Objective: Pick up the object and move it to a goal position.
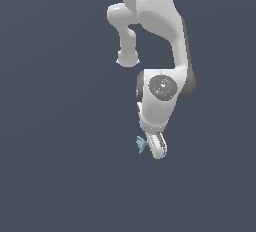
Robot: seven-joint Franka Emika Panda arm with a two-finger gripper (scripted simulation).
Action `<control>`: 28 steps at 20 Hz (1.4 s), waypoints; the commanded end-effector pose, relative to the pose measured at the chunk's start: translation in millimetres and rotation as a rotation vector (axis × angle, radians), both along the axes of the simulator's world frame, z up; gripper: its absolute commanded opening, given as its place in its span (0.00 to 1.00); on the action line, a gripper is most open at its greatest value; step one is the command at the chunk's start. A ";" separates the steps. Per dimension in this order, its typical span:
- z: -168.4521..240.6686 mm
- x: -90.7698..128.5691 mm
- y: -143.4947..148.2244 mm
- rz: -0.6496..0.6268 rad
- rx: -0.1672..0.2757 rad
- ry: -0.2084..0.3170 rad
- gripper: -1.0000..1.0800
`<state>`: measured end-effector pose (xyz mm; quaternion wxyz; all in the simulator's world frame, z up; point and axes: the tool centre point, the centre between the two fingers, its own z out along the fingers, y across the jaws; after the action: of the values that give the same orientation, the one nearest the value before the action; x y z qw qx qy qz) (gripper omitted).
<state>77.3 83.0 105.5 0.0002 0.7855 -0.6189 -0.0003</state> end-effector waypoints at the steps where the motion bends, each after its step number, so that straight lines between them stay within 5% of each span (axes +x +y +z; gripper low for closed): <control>1: -0.1 0.5 0.2 -0.007 0.000 -0.001 0.96; 20: -50.1 0.4 0.2 -0.007 0.000 -0.001 0.96; 21: -50.1 0.4 0.2 -0.007 0.000 -0.001 0.00; 28: -50.1 0.4 0.2 -0.007 0.000 -0.001 0.00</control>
<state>77.6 83.2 55.2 0.0001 0.7832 -0.6217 -0.0001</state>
